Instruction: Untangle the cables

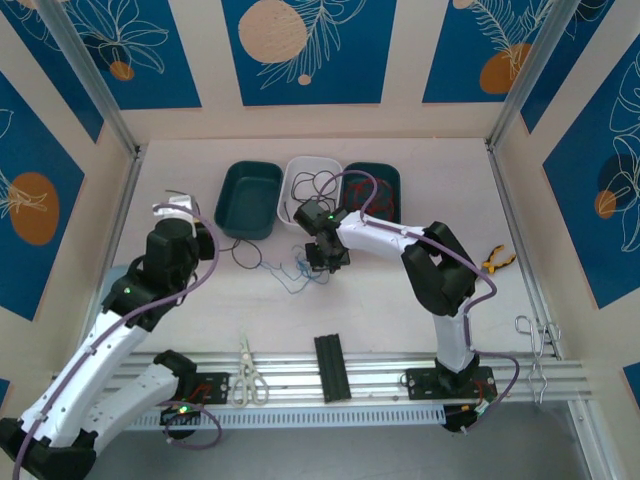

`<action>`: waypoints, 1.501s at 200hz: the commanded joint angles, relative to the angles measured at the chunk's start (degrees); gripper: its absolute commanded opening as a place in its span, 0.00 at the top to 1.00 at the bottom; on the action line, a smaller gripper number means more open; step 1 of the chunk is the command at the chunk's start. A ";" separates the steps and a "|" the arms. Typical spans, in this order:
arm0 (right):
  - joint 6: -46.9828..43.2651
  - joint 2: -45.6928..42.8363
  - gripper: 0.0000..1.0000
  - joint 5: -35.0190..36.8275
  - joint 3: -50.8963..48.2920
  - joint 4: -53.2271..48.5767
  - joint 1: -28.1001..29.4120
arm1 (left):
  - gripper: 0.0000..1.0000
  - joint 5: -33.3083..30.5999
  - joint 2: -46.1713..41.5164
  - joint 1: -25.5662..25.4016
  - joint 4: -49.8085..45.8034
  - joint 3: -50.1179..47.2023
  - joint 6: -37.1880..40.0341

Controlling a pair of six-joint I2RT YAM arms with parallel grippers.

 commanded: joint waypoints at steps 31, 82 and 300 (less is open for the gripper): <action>0.72 -1.57 0.83 1.17 -1.47 -1.20 -0.47 | 1.00 -6.53 -3.73 -0.05 4.19 6.98 5.70; 0.52 -1.80 1.00 1.39 -2.72 -0.09 -0.66 | 1.00 -10.38 -5.34 -0.05 9.20 10.91 10.42; 4.47 -17.09 1.00 14.40 -21.25 -5.41 -14.07 | 1.00 -10.73 -1.04 0.03 19.63 18.82 18.27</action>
